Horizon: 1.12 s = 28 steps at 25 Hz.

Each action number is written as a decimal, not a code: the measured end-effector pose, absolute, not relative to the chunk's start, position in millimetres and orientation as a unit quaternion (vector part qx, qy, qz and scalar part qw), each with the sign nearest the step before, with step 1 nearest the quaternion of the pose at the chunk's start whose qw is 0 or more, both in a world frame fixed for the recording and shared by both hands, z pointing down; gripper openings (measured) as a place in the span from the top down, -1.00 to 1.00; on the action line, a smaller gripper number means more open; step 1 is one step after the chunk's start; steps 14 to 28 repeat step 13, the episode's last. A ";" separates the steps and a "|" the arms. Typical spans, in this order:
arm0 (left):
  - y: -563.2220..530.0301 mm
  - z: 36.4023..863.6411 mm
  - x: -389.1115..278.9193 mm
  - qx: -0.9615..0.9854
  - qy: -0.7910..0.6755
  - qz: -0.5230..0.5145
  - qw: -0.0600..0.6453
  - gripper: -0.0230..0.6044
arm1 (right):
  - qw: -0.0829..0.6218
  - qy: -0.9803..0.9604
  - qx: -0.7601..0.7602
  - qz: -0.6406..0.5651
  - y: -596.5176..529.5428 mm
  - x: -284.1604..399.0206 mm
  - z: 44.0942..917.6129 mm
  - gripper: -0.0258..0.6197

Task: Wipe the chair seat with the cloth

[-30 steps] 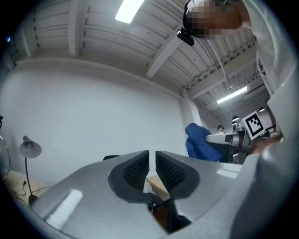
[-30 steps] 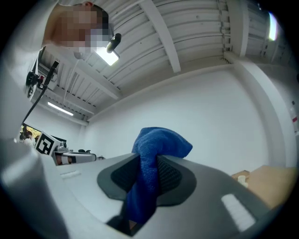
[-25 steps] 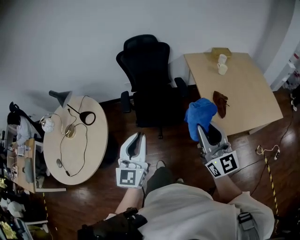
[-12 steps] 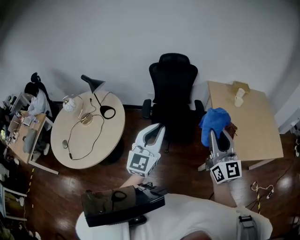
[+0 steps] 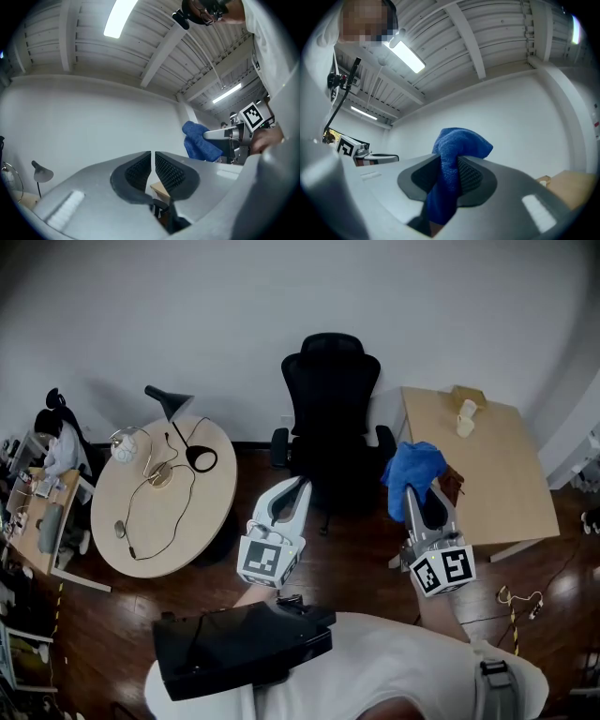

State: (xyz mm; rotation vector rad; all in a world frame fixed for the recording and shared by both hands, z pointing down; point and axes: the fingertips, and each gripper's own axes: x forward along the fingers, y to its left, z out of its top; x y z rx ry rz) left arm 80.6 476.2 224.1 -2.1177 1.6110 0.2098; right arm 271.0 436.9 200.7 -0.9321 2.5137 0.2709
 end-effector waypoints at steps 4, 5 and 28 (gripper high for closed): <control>477.3 223.4 76.0 -0.774 0.596 0.064 0.205 0.78 | 0.216 0.908 -0.344 0.102 436.5 269.6 196.6 0.62; 477.5 221.4 74.2 -0.773 0.595 0.066 0.210 0.78 | 0.214 0.908 -0.344 0.105 437.1 267.4 194.9 0.62; 480.1 219.3 80.3 -0.763 0.608 0.059 0.213 0.79 | 0.199 0.916 -0.331 0.107 439.2 272.9 194.5 0.62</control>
